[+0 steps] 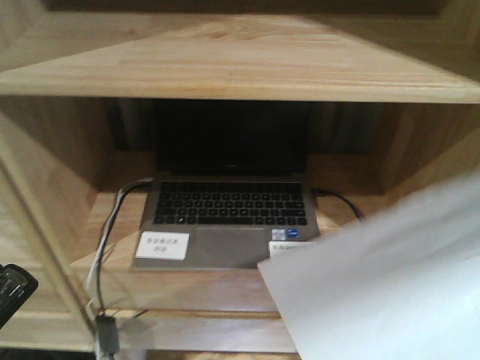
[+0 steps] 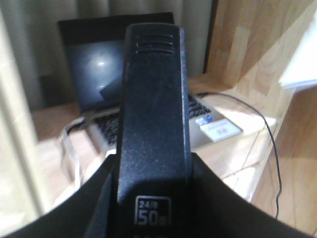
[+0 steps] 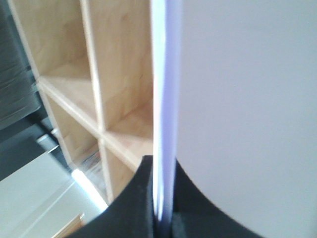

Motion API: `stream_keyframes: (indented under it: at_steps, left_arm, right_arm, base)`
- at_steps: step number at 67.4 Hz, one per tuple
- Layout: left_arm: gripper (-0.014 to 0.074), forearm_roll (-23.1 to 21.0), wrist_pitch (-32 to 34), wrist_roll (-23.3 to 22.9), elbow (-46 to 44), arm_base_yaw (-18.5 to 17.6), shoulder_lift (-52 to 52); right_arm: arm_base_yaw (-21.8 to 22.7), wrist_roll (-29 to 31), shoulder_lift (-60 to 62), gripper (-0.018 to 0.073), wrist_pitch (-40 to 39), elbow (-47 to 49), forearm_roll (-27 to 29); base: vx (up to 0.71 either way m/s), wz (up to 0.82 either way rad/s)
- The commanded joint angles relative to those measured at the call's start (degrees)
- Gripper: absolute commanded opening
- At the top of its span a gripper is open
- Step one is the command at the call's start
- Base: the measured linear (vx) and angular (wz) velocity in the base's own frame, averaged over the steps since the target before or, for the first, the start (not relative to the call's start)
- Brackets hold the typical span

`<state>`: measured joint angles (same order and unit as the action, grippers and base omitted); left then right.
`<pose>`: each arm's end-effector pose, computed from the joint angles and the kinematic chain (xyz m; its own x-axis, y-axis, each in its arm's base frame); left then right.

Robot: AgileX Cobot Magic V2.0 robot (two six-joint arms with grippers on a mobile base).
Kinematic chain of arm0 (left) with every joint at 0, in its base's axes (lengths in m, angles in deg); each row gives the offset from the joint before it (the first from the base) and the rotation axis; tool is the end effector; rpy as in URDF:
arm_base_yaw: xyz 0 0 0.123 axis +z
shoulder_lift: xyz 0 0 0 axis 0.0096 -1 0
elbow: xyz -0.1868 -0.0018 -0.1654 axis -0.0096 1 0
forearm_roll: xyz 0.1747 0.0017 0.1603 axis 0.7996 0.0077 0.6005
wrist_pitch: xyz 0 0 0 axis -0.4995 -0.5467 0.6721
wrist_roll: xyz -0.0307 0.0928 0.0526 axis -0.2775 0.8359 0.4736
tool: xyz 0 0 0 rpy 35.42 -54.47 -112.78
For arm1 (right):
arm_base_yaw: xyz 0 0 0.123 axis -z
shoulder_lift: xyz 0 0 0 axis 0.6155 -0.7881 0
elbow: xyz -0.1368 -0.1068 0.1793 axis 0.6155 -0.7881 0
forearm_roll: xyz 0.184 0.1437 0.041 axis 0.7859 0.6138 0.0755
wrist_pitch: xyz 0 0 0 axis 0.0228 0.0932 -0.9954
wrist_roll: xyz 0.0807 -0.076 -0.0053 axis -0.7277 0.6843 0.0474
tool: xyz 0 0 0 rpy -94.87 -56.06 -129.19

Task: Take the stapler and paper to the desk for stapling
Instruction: 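Drive the base away from the shelf toward the wooden desk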

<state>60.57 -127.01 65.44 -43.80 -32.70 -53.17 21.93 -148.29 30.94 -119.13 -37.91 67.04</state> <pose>0.0548 -0.0293 0.2773 -0.2322 0.0590 -0.9709 0.4841 0.8728 -0.0628 0.0768 0.0458 0.2596 -0.2461 0.8959 -0.3698 -0.6388 0.1370 0.7571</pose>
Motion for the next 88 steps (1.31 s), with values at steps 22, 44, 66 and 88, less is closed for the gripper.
stream_keyframes:
  at_steps: [22,44,66,88]
  left_arm:
    - [-0.0006,0.05,6.84,-0.1,-1.79,-0.24,-0.83]
    - [-0.0006,0.05,6.84,-0.1,-1.79,-0.24,-0.83]
    - [-0.0006,0.05,6.84,-0.1,-1.79,-0.24,-0.83]
    - [-0.0006,0.05,6.84,-0.1,-1.79,-0.24,-0.83]
  right_arm:
    - [0.07,0.3,-0.59,-0.0002,-3.48,-0.18,0.64]
    - [0.07,0.3,-0.59,-0.0002,-3.48,-0.18,0.64]
    - [0.07,0.3,-0.59,-0.0002,-3.38,-0.18,0.64]
    - [0.07,0.3,-0.59,-0.0002,-3.43,-0.18,0.64]
  base:
    - [-0.19,0.21]
    - [-0.24,0.06]
    - [-0.25,-0.11]
    - [-0.18,-0.17]
